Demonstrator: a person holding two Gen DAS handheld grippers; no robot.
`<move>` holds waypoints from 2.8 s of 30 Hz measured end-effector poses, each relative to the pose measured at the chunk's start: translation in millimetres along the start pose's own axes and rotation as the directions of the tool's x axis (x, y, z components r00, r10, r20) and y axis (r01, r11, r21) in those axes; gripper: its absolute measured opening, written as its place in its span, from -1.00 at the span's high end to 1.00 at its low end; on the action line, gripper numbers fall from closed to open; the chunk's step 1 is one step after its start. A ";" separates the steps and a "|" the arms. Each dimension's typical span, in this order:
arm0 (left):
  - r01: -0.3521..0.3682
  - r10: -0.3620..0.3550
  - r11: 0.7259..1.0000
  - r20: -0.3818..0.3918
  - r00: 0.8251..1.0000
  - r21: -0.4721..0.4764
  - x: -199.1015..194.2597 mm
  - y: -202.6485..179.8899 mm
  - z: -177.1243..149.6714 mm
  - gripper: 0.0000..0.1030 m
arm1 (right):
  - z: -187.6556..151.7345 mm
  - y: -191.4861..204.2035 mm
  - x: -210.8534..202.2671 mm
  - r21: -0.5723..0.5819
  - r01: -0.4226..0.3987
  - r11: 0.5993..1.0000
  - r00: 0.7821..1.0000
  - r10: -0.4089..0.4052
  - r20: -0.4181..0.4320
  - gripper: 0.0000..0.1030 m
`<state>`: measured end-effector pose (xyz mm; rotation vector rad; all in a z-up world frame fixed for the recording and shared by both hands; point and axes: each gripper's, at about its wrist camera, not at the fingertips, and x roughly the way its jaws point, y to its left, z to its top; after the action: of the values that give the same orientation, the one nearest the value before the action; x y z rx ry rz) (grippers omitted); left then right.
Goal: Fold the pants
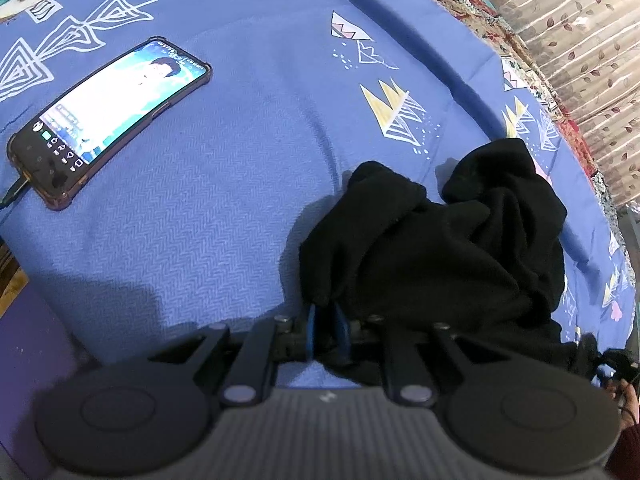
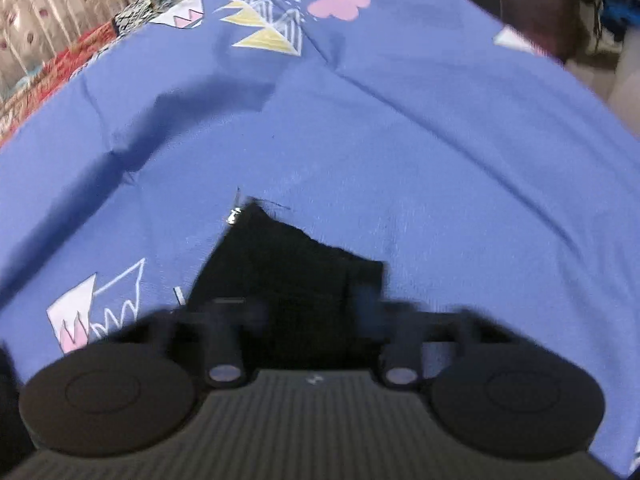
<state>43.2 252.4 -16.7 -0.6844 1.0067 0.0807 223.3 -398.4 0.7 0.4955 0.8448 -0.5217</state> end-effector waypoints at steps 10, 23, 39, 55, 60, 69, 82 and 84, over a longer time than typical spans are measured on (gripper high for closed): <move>0.037 -0.036 0.999 0.037 0.999 -0.001 -17.1 4.7 -1.8 0.85 | 13.1 -64.2 -104.2 0.187 -0.208 0.960 0.972 0.181 0.150 0.82; 0.059 -0.058 0.998 0.052 0.997 -0.005 -49.5 24.6 -26.5 0.92 | -86.8 -237.3 -200.5 0.464 -0.119 0.878 0.978 0.022 0.209 0.81; 0.110 -0.110 0.994 0.000 0.994 0.021 10.1 -26.9 -12.8 -0.04 | -125.7 -230.9 -219.3 0.446 0.106 0.889 0.906 -0.271 0.325 -0.21; 0.151 -0.156 0.979 0.030 0.987 0.141 -37.3 -7.7 -78.9 0.75 | -163.5 6.5 -173.6 -0.167 -0.323 0.931 0.941 0.335 0.047 -0.21; 0.145 -0.153 0.975 0.034 0.988 0.169 -53.6 0.7 -75.9 0.33 | -193.1 46.8 -151.2 -0.248 -0.356 0.901 0.933 0.331 -0.138 -0.21; 0.083 -0.145 0.962 0.231 0.962 0.261 -39.7 -22.3 0.4 0.14 | -148.7 102.8 -182.2 -0.456 -0.412 0.789 0.900 0.431 -0.068 -0.21; 0.053 -0.094 0.896 0.072 0.993 0.442 45.6 -76.1 -35.1 0.30 | -94.6 184.3 -29.6 -0.329 -0.283 0.901 0.957 0.243 -0.158 -0.46; 0.052 -0.098 0.887 0.076 0.992 0.460 38.3 -72.9 -40.0 0.50 | -99.1 181.5 -7.2 -0.235 -0.310 0.921 0.940 0.260 -0.222 0.14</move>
<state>60.9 163.0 -25.4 -0.2812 0.8607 -0.1875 274.0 -198.2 -13.3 0.4133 0.9863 -0.0875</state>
